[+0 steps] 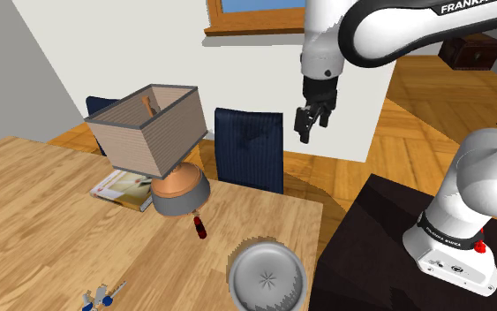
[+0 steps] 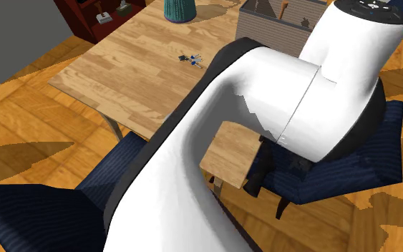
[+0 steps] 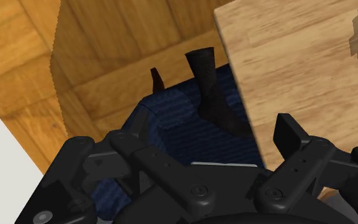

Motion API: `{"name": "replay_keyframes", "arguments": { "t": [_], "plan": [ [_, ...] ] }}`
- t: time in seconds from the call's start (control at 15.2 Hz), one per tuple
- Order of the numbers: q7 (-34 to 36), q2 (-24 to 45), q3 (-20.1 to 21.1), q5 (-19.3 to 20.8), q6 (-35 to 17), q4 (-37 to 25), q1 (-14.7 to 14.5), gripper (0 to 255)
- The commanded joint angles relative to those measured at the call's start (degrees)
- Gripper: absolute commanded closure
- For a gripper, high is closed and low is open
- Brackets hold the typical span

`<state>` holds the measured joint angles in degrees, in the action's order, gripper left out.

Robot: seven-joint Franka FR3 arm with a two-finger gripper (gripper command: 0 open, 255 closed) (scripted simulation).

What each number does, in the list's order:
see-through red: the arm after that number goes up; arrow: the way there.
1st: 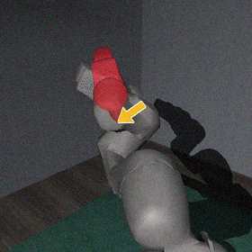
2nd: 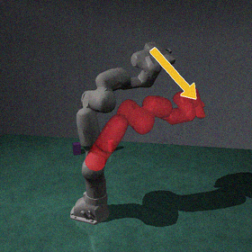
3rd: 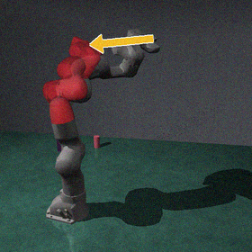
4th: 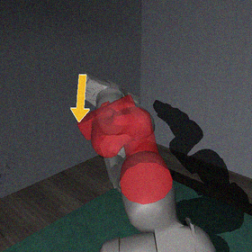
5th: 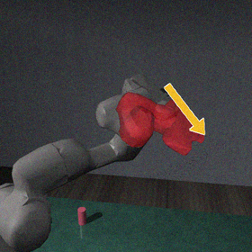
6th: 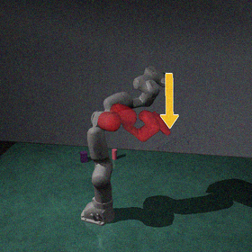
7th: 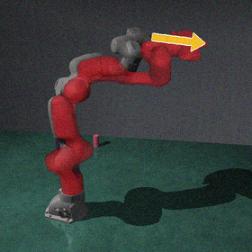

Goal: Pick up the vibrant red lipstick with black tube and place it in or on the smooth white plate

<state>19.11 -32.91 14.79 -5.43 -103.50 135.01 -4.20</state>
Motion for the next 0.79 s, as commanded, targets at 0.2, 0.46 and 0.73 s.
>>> {"name": "replay_keyframes", "arguments": {
  "t": [0.2,0.46,0.73],
  "plan": [
    [5.8,7.1,5.3,-0.7,-6.1,-2.3,-0.8,0],
    [10.9,14.3,9.5,0.5,-10.5,-5.9,-0.9,0],
    [16.6,22.3,13.5,3.7,-14.0,-10.6,-1.0,0]
  ]
}}
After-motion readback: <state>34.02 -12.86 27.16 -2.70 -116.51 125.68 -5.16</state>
